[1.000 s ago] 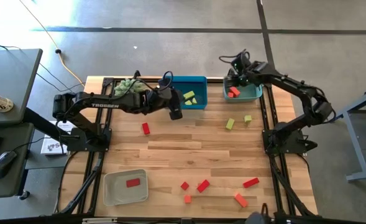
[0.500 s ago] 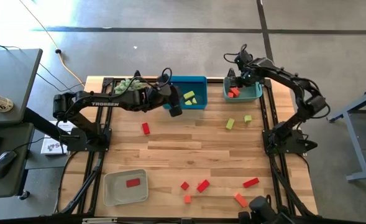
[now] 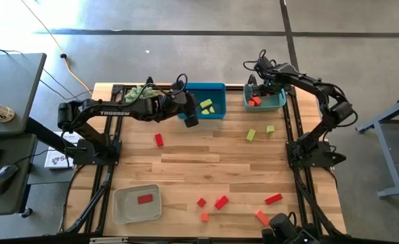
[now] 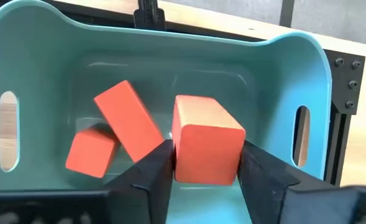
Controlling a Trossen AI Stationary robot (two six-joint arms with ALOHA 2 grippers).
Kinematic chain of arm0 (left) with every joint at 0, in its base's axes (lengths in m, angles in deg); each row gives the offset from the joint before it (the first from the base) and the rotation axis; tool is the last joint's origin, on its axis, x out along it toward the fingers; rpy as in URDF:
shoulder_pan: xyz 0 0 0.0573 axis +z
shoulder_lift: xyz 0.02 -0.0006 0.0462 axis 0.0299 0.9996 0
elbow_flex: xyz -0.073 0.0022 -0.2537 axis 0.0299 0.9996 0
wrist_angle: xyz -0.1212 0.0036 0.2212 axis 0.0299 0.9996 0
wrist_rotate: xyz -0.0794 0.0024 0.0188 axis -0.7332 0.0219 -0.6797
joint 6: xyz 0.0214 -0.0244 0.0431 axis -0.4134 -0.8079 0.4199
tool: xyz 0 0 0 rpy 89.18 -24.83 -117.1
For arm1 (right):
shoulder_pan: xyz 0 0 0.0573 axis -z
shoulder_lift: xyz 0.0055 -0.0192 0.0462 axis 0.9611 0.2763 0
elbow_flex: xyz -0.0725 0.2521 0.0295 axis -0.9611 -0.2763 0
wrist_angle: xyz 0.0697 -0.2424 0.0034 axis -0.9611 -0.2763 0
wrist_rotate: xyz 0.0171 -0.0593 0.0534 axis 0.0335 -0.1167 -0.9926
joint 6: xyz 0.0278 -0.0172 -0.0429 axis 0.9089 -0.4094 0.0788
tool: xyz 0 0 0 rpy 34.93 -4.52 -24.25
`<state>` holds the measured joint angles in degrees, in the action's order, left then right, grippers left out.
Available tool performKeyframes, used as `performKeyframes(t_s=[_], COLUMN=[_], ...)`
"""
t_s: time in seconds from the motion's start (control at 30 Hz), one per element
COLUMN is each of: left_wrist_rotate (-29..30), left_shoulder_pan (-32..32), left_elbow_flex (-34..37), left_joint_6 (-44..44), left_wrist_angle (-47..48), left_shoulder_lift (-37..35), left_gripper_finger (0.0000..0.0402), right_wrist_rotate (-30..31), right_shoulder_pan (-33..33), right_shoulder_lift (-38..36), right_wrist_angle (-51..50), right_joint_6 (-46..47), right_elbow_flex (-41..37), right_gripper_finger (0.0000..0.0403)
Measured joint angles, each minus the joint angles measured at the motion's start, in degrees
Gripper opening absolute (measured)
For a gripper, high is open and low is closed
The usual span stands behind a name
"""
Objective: Sort & place blocks by color
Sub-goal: Put the orange block into the green bin, then put the red block into the gray bin
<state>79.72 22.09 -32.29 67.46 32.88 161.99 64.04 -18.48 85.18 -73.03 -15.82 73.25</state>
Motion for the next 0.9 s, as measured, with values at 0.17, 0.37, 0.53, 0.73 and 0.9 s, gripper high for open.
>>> performKeyframes(t_s=[0.17, 0.37, 0.53, 0.73, 0.9], left_wrist_rotate=[0.00, 0.04, -0.23, -2.61, -2.57], left_shoulder_pan=[-0.04, -0.04, -0.05, -0.17, -0.13], left_elbow_flex=[0.00, 0.00, 0.00, 0.00, 0.02], left_joint_6=[0.02, 0.02, 0.02, 0.02, 1.21], left_wrist_angle=[-0.02, 0.00, -0.11, -0.41, -1.40], left_shoulder_lift=[0.00, 0.00, 0.00, 0.00, 0.00], left_gripper_finger=[0.0143, 0.0143, 0.0143, 0.0143, 0.0143], right_wrist_rotate=[-0.91, -6.08, -6.03, -4.68, -3.51], right_shoulder_pan=[0.01, -0.37, -3.38, -9.60, -16.81], right_shoulder_lift=[0.00, -0.01, -1.69, -6.59, -11.04], right_wrist_angle=[-0.94, -2.64, -2.95, -2.75, -2.58], right_joint_6=[2.54, 4.34, 6.80, 10.49, 16.45], right_elbow_flex=[0.00, 0.00, 0.00, 0.02, 0.04], right_gripper_finger=[0.0198, 0.0209, 0.0210, 0.0207, 0.0206])
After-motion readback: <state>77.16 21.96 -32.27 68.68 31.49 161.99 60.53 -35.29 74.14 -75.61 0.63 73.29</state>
